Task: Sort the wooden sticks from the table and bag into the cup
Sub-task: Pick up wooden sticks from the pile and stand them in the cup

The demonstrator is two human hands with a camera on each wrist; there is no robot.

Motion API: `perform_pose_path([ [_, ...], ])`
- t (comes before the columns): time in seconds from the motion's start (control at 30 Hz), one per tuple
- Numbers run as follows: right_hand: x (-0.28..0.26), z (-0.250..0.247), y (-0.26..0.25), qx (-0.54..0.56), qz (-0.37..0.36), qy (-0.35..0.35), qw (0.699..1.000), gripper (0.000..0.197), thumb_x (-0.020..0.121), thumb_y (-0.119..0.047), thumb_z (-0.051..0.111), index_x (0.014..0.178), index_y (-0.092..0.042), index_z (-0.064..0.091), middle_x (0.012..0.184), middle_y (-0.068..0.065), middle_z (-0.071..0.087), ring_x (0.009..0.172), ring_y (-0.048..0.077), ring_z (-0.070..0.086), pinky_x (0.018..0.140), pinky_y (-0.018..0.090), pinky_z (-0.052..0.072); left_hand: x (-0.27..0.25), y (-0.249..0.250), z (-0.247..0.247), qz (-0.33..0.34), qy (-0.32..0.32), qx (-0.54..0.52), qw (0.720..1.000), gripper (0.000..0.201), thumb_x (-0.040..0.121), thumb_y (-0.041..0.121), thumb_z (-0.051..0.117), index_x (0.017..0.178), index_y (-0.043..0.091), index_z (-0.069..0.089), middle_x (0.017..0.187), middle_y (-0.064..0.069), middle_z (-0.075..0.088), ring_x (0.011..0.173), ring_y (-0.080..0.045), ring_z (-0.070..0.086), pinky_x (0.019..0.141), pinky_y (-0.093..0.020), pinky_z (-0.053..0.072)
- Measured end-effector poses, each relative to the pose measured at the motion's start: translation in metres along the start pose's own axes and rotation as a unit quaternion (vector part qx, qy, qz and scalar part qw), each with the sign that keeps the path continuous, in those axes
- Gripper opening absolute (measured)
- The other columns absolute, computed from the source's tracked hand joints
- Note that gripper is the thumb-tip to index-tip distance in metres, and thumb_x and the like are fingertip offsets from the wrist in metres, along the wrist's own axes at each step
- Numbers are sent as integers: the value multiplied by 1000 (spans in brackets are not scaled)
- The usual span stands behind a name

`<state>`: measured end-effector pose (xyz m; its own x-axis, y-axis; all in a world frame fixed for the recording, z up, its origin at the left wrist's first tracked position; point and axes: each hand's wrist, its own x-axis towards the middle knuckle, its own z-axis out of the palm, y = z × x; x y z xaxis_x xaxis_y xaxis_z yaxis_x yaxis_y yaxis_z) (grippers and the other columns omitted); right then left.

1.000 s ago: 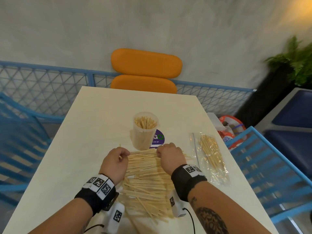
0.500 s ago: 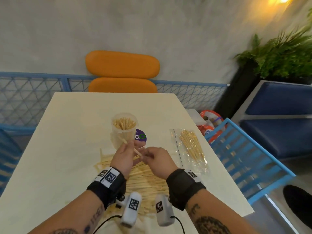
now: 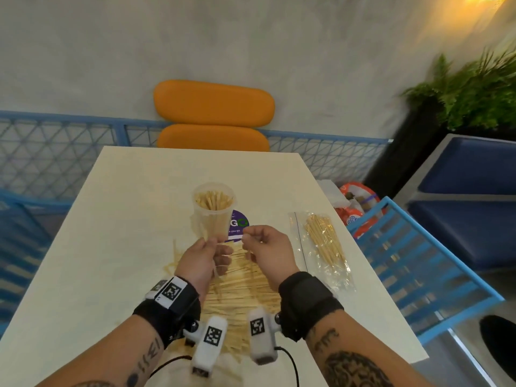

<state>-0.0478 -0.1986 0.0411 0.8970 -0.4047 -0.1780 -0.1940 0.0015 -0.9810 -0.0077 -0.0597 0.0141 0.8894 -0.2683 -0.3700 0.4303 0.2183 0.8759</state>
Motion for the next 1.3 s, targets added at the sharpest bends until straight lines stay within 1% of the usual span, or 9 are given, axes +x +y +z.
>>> perform_pose_path([
  [0.13, 3, 18, -13, 1, 7, -10, 1000, 7, 92, -12, 68, 97, -7, 70, 83, 4, 71, 60, 8, 64, 56, 26, 54, -10, -3, 8, -10, -71, 107, 992, 30, 107, 21, 39, 109, 10, 66, 92, -10, 77, 85, -27, 72, 79, -39, 53],
  [0.27, 10, 21, -15, -32, -6, -32, 999, 16, 90, -14, 71, 105, -7, 72, 93, 3, 74, 66, 1, 67, 62, 15, 52, -6, -4, 0, -10, -63, 143, 988, 28, 107, 21, 39, 101, 8, 63, 67, -2, 52, 52, -15, 48, 53, -30, 43],
  [0.4, 31, 17, 0, -223, -26, -19, 974, 19, 93, -25, 64, 110, -19, 73, 105, -5, 74, 97, 11, 66, 94, 31, 52, 9, -11, -26, -38, 20, 141, 989, 24, 106, 22, 39, 98, 11, 58, 63, 1, 40, 46, -12, 29, 46, -25, 23],
  [0.5, 49, 18, 11, -392, -33, -78, 916, 29, 96, -27, 59, 122, -18, 70, 125, 2, 68, 118, 20, 60, 103, 32, 46, 18, -15, -47, -50, 70, 126, 988, 21, 104, 23, 39, 98, 12, 55, 58, 2, 39, 44, -13, 29, 46, -25, 23],
  [0.57, 61, 25, 16, -474, -30, -112, 873, 34, 96, -32, 57, 128, -23, 67, 131, 5, 65, 120, 25, 58, 103, 35, 46, 21, -16, -58, -47, 93, 125, 987, 22, 105, 23, 38, 96, 12, 55, 58, 1, 39, 44, -13, 30, 45, -25, 24],
  [0.73, 84, 43, 30, -662, -23, -172, 729, 35, 97, -42, 49, 125, -29, 64, 123, 6, 62, 113, 29, 55, 94, 41, 51, 28, -23, -71, -49, 113, 119, 985, 22, 104, 23, 39, 94, 13, 55, 60, -1, 40, 41, -15, 28, 46, -25, 22],
  [0.8, 86, 42, 36, -698, -35, -174, 694, 33, 97, -40, 50, 126, -33, 63, 124, 4, 58, 116, 29, 52, 95, 41, 46, 29, -25, -74, -50, 115, 116, 985, 22, 103, 23, 39, 92, 13, 55, 58, -1, 40, 40, -16, 29, 47, -26, 22],
  [1.0, 84, 31, 40, -712, -106, -171, 673, 31, 99, -36, 50, 126, -34, 64, 123, 2, 60, 115, 26, 53, 95, 39, 39, 32, -26, -77, -55, 112, 109, 986, 26, 104, 26, 38, 95, 13, 58, 59, 1, 42, 42, -14, 29, 46, -25, 22],
  [1.3, 67, 3, 18, -732, -123, -113, 661, 26, 99, -20, 44, 106, -26, 68, 103, 0, 65, 104, 22, 53, 79, 37, 29, 25, -13, -56, -11, 87, 63, 994, 24, 105, 20, 37, 94, 11, 57, 52, 3, 41, 44, -16, 29, 49, -26, 26],
])
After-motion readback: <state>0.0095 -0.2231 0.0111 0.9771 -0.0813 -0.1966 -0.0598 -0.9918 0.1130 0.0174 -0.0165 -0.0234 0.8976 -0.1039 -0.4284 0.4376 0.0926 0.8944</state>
